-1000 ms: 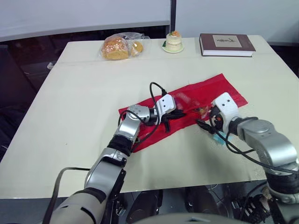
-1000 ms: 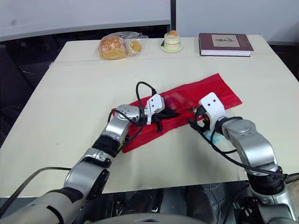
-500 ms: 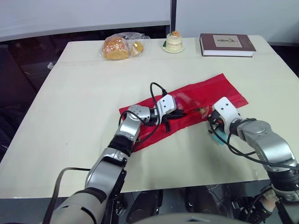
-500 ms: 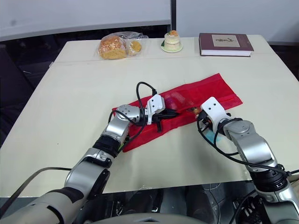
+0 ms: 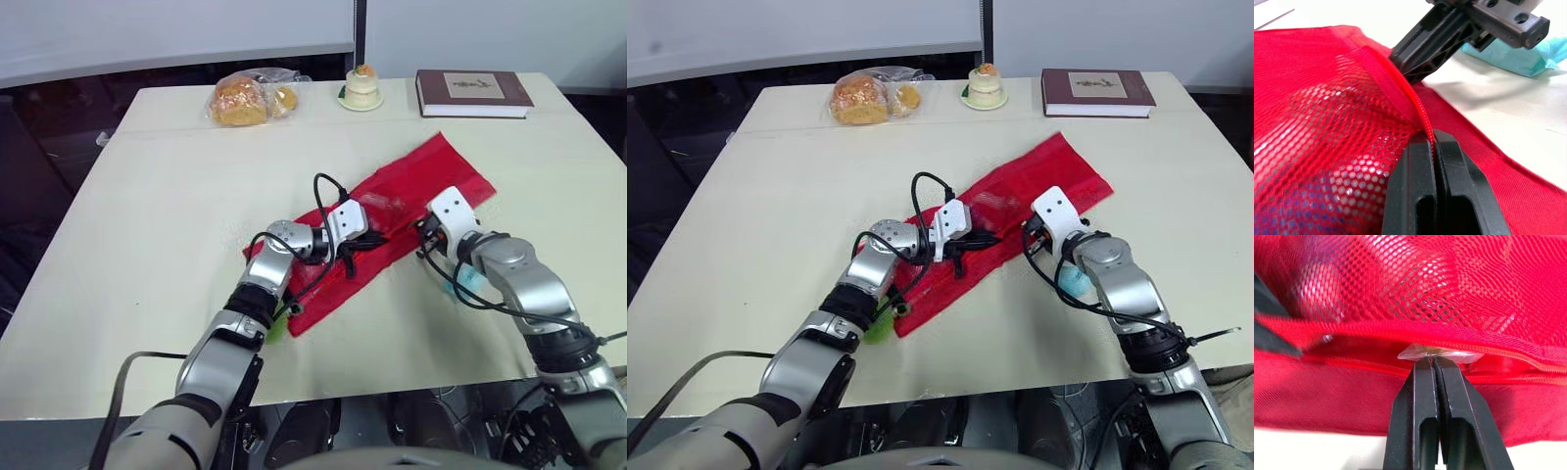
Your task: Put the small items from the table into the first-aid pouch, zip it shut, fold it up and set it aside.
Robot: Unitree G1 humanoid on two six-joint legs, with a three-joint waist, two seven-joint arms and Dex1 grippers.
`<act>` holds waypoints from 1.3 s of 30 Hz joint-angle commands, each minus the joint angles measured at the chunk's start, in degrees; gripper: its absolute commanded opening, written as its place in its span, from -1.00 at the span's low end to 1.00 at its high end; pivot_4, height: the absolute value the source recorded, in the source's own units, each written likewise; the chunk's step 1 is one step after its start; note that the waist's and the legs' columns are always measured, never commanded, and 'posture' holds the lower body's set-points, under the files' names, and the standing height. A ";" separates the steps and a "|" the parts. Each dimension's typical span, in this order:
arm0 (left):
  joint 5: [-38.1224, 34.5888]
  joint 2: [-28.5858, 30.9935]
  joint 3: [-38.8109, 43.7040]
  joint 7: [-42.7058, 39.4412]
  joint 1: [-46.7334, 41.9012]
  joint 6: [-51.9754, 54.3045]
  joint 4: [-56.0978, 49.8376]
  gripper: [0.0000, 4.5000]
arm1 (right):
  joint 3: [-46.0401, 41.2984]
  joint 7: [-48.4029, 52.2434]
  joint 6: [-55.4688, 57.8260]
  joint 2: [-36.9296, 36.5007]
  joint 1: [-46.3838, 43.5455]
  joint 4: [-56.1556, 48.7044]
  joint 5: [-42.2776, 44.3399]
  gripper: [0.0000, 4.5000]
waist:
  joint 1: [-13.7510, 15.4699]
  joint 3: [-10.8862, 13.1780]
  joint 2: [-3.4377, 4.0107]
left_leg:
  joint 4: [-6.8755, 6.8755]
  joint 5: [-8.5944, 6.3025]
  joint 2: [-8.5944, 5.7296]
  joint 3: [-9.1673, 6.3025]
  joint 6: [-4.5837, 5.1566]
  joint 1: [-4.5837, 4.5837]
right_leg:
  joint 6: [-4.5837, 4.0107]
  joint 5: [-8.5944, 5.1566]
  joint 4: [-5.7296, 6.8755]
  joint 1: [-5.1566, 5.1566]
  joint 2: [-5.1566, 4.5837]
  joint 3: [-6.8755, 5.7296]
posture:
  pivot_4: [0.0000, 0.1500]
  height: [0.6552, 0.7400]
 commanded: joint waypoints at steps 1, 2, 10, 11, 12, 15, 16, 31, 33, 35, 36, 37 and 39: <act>-0.23 -0.62 -1.30 -1.21 0.26 -1.14 -1.40 -1.00 | 1.21 0.72 -3.34 1.17 -2.11 -0.71 -0.79 -0.96 | 0.03 0.00 0.00 | 0.00 0.00 0.00 0.00 0.00 0.00 | 0.00 0.00 0.00 0.00 0.00 -0.01 | 1.00 0.74; -0.26 -0.59 -1.28 -1.22 0.26 -1.13 -1.42 -1.00 | 1.37 0.83 -3.44 1.39 -2.16 -0.76 -0.81 -0.96 | 0.02 0.00 0.00 | 0.00 0.00 0.00 0.01 0.00 0.00 | 0.00 0.00 0.00 0.00 0.00 0.00 | 1.00 0.74; -0.40 -0.09 -1.04 -1.17 0.62 -1.04 -1.57 -1.00 | 1.25 3.33 -4.55 0.71 -0.52 -3.70 -0.81 -0.96 | 0.05 0.00 0.00 | 0.00 0.00 -0.01 -0.01 0.00 0.00 | 0.00 0.00 0.00 0.00 0.01 -0.01 | 1.00 0.74; -0.42 -0.07 -1.06 -1.18 0.73 -1.02 -1.65 -1.00 | 1.11 3.32 -4.82 0.84 -0.54 -3.72 -0.86 -0.96 | 0.03 0.00 0.00 | 0.00 0.00 -0.01 -0.01 0.00 0.00 | 0.00 0.00 0.00 0.00 0.01 -0.01 | 1.00 0.74; -0.43 -0.05 -1.09 -1.20 0.82 -1.01 -1.71 -1.00 | 1.07 3.39 -5.09 0.97 -0.65 -3.65 -0.92 -0.96 | 0.03 0.00 0.00 | 0.00 0.00 -0.01 0.00 0.00 0.00 | 0.00 0.00 0.00 0.00 0.01 0.00 | 1.00 0.74; -0.49 -0.15 -1.26 -1.37 1.01 -0.91 -1.92 -1.00 | 1.54 3.86 -6.39 1.85 -1.46 -2.84 -0.88 -0.96 | 0.03 0.00 0.00 | 0.00 0.00 0.00 0.00 0.00 0.00 | 0.00 0.00 0.00 0.00 0.01 -0.01 | 1.00 0.74; -0.48 -0.18 -1.26 -1.37 0.90 -0.90 -1.84 -1.00 | 1.72 4.03 -7.09 2.15 -1.64 -2.47 -0.94 -0.96 | 0.01 0.00 0.00 | 0.00 0.00 0.00 0.00 0.00 0.00 | 0.00 0.00 0.00 0.00 0.01 -0.01 | 1.00 0.74; -0.91 2.41 1.34 -0.90 -2.31 -3.71 2.52 -1.00 | -1.72 11.83 -3.54 -5.51 5.08 -10.74 2.43 -0.96 | 0.09 0.00 0.00 | 0.00 0.00 0.00 -0.01 0.00 0.00 | 0.00 0.00 0.00 0.00 0.02 -0.01 | 1.00 0.74; -1.44 3.06 1.69 -2.22 -3.24 -5.29 3.62 -1.00 | -3.08 13.61 -1.73 -7.63 6.38 -13.38 4.34 -0.96 | 0.13 0.02 0.02 | 0.01 0.00 0.00 0.00 0.00 0.00 | 0.00 0.00 -0.01 0.00 0.01 0.00 | 1.00 0.74; -1.70 3.83 1.64 -4.28 -4.13 -7.59 5.09 -1.00 | -4.21 14.27 -0.59 -9.04 7.11 -14.76 5.68 -0.96 | 0.11 0.02 0.02 | 0.01 0.00 0.00 -0.02 0.00 -0.01 | 0.00 0.00 -0.02 0.01 0.01 -0.03 | 1.00 0.74; -1.91 4.15 1.66 -5.33 -4.55 -8.61 5.87 -1.00 | -4.74 14.26 -0.01 -9.40 7.22 -15.15 6.23 -0.96 | 0.04 0.02 0.02 | 0.01 0.00 0.00 -0.01 0.00 0.00 | 0.00 0.00 -0.02 0.02 0.01 -0.03 | 1.00 0.74; -2.18 4.41 1.74 -6.45 -4.96 -9.58 6.62 -1.00 | -5.30 14.21 0.54 -9.74 7.28 -15.41 6.77 -0.96 | 0.06 0.02 0.02 | 0.00 0.00 0.00 0.00 0.00 0.00 | 0.00 0.00 -0.01 0.02 0.00 -0.01 | 1.00 0.74; -2.67 4.92 1.99 -8.86 -5.88 -11.41 8.30 -1.00 | -6.14 13.90 0.97 -10.22 7.17 -15.17 7.15 -0.96 | 0.09 0.02 0.02 | 0.00 0.00 0.01 -0.01 0.00 0.00 | 0.00 0.00 -0.01 0.01 0.01 -0.03 | 1.00 0.74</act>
